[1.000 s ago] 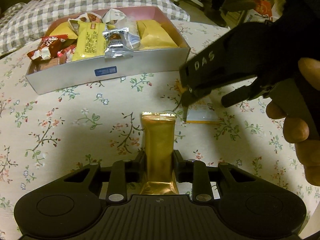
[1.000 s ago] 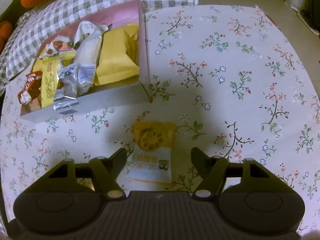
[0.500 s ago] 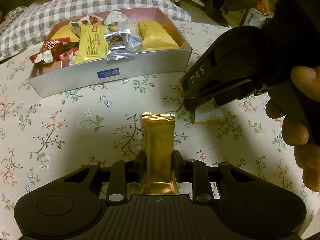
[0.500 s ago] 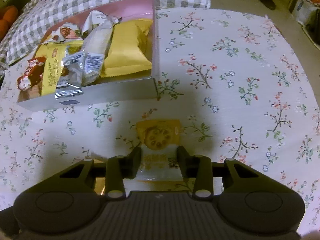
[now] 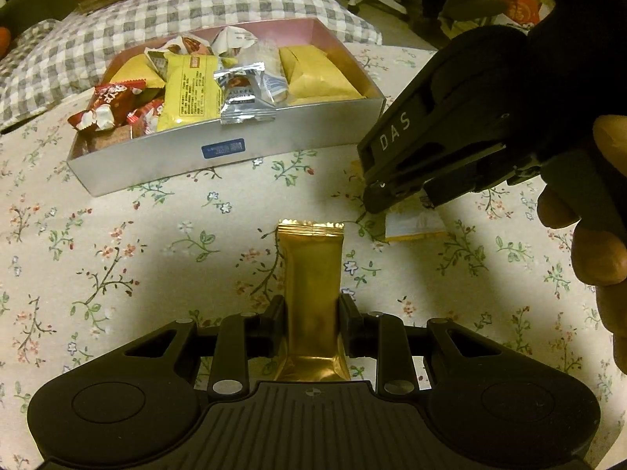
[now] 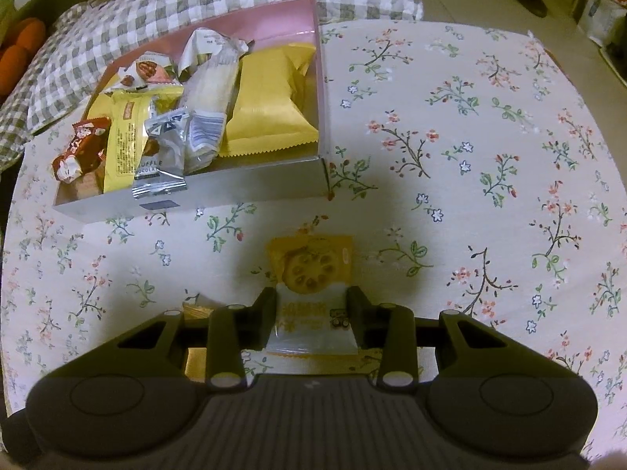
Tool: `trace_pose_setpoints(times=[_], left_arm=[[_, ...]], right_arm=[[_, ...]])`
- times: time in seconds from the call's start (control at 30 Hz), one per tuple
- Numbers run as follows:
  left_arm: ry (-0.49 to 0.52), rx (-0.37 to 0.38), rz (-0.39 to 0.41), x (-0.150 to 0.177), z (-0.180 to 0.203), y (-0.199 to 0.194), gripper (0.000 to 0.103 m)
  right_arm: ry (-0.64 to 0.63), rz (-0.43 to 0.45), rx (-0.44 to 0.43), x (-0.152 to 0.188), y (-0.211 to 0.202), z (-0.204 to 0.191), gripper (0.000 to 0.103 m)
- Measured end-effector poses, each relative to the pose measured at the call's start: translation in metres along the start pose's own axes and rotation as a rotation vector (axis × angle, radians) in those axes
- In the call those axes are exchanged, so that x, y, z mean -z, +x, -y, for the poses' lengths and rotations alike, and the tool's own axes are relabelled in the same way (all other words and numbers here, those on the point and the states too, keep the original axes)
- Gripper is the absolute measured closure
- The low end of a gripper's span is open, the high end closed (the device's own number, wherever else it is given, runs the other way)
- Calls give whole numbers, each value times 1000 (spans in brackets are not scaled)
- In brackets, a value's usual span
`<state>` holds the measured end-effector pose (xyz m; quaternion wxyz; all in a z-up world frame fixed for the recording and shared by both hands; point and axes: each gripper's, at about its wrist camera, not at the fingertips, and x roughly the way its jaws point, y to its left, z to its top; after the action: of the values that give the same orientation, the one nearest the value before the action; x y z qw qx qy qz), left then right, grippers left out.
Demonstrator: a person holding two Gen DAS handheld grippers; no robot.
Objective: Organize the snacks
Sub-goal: 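Lift the gold bar and orange-white packet and carry them toward the tray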
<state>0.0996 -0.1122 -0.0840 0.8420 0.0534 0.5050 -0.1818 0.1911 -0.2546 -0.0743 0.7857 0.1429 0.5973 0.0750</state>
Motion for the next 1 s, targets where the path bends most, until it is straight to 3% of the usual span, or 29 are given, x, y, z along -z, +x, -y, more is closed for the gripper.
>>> trace_pose_setpoints(times=[1.0], left_arm=[[-9,-64,35,-12,-2,-11,77]], right_arm=[[-6,47,-74,4,-24,-1,67]])
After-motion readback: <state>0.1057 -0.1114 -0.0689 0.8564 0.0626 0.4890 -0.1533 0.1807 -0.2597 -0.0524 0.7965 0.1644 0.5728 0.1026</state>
